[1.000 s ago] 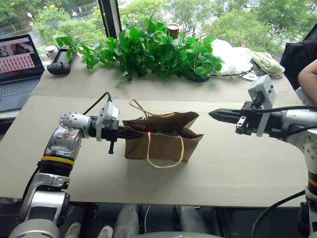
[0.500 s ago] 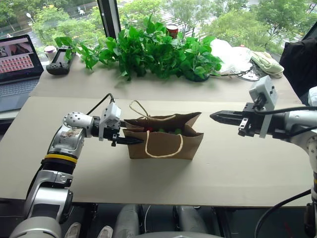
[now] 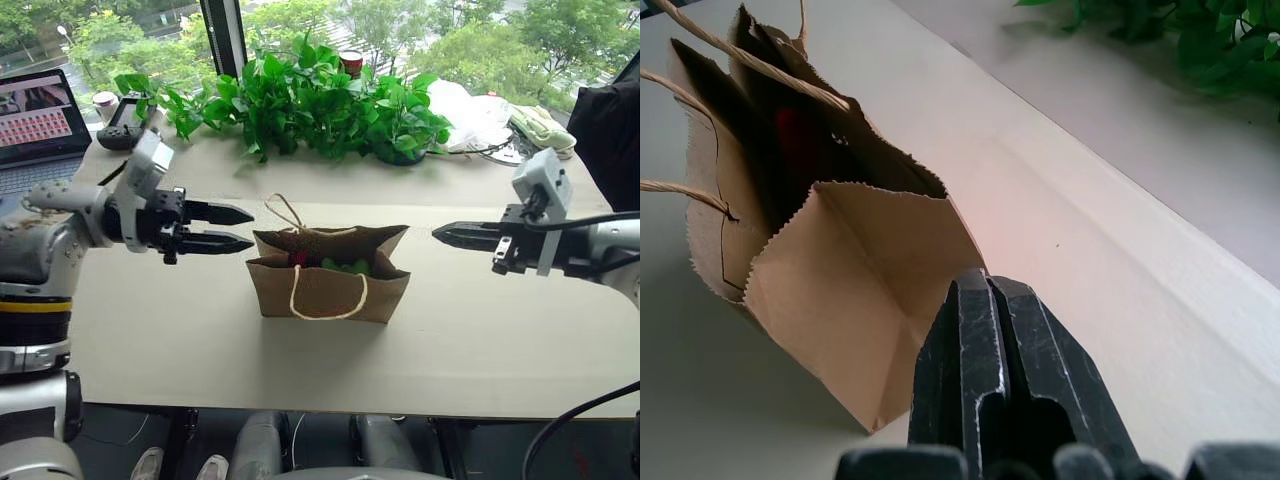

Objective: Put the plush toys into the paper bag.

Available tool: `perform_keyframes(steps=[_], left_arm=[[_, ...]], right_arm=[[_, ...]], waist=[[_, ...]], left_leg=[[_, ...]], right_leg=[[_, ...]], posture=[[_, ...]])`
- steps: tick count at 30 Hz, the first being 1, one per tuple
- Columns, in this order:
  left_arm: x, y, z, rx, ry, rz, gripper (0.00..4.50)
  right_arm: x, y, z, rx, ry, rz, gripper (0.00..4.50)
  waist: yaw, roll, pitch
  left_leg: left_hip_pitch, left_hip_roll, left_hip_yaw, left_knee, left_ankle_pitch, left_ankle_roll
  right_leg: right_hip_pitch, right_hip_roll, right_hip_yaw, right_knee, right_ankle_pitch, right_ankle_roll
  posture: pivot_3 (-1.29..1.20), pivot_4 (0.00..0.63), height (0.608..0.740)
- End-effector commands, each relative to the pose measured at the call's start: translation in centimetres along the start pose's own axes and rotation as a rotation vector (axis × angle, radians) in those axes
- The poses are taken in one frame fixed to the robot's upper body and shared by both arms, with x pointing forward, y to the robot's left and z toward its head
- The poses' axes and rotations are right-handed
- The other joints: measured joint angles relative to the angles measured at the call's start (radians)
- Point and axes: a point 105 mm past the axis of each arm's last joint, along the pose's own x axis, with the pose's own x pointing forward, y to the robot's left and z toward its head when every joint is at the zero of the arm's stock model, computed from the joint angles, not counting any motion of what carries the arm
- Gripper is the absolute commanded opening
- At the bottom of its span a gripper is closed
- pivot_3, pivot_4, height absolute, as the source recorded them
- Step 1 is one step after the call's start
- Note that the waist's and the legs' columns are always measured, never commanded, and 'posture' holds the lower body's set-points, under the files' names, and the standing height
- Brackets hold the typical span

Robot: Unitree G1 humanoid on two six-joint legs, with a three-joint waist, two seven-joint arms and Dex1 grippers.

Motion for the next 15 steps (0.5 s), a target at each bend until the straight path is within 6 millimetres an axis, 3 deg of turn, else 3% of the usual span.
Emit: perform_keyframes(steps=[1,15], left_arm=[[-1.61,0.28,1.49,0.038,-0.015,0.032,2.54],[-1.67,0.53,1.34,0.044,-0.029,0.034,2.54]], right_arm=[[-0.53,0.13,1.44,-0.07,-0.026,0.008,0.0],[0.05,0.52,1.49,-0.085,-0.022,0.055,0.0]], waist=[[0.0,0.0,0.0],[0.001,0.0,0.0]], left_leg=[[0.0,0.0,0.0,0.0,0.0,0.0],[0.0,0.0,0.005,0.0,0.0,0.0]], right_leg=[[0.0,0.0,0.0,0.0,0.0,0.0],[0.0,0.0,0.0,0.0,0.0,0.0]], posture=[[0.0,0.15,0.74],[0.0,0.15,0.74]])
